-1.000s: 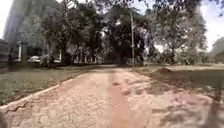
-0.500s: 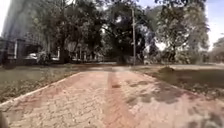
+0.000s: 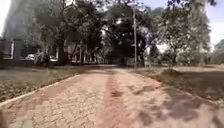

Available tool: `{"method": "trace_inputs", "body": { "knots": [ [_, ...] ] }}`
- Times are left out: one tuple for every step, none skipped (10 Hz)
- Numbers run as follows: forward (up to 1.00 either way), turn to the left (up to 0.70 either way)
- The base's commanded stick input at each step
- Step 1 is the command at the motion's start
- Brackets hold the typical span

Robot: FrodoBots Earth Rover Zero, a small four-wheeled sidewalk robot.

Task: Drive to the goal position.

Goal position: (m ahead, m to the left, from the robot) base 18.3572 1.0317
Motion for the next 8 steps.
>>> {"method": "trace_inputs", "body": {
  "knots": [
    [0.85,0.00],
    [0.85,0.00],
    [0.85,0.00],
    [0.85,0.00],
    [0.85,0.00],
    [0.85,0.00],
    [0.85,0.00],
    [0.85,0.00]
  ]
}}
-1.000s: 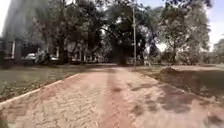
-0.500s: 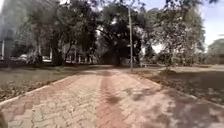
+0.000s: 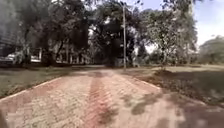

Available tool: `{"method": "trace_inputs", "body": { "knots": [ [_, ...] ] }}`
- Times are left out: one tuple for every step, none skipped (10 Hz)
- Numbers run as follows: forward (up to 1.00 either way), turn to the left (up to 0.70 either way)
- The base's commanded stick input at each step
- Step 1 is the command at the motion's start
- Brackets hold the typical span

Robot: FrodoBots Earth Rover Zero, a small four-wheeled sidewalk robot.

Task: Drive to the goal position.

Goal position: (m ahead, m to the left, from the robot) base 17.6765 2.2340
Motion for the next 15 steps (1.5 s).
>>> {"method": "trace_inputs", "body": {
  "knots": [
    [0.85,0.00],
    [0.85,0.34],
    [0.85,0.34],
    [0.85,0.33],
    [0.85,0.17],
    [0.85,0.02],
    [0.85,0.00],
    [0.85,0.00],
    [0.85,0.00],
    [0.85,0.00],
    [0.85,0.00],
    [0.85,0.00],
    [0.85,0.00],
    [0.85,0.00],
    [0.85,0.00]
  ]
}}
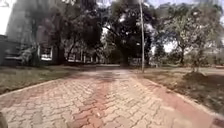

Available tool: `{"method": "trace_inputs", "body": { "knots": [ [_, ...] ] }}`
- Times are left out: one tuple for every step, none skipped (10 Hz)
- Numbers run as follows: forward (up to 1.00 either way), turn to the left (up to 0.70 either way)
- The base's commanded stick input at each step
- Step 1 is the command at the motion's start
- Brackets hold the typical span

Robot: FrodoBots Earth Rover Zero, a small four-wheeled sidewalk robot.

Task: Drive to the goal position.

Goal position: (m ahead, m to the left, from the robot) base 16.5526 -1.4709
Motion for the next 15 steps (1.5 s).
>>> {"method": "trace_inputs", "body": {
  "knots": [
    [0.85,0.00],
    [0.85,0.00],
    [0.85,0.00],
    [0.85,0.00],
    [0.85,0.00],
    [0.85,0.00],
    [0.85,0.00],
    [0.85,0.00],
    [0.85,0.00],
    [0.85,0.00],
    [0.85,0.00],
    [0.85,0.00],
    [0.85,0.00],
    [0.85,0.00],
    [0.85,0.00]
  ]
}}
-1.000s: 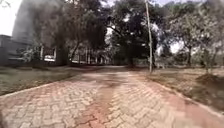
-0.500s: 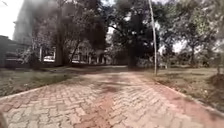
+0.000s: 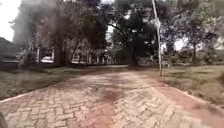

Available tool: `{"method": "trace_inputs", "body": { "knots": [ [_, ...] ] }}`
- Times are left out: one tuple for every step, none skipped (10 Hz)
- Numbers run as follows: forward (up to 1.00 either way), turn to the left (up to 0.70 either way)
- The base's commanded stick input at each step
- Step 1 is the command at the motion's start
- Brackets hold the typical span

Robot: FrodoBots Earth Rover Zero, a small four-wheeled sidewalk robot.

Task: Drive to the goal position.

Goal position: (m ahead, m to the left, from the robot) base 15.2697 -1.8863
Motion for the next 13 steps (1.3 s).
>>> {"method": "trace_inputs", "body": {
  "knots": [
    [0.85,0.00],
    [0.85,0.00],
    [0.85,0.00],
    [0.85,0.00],
    [0.85,0.00],
    [0.85,0.00],
    [0.85,0.00],
    [0.85,0.00],
    [0.85,0.00],
    [0.85,0.00],
    [0.85,0.00],
    [0.85,0.00],
    [0.85,0.00]
  ]
}}
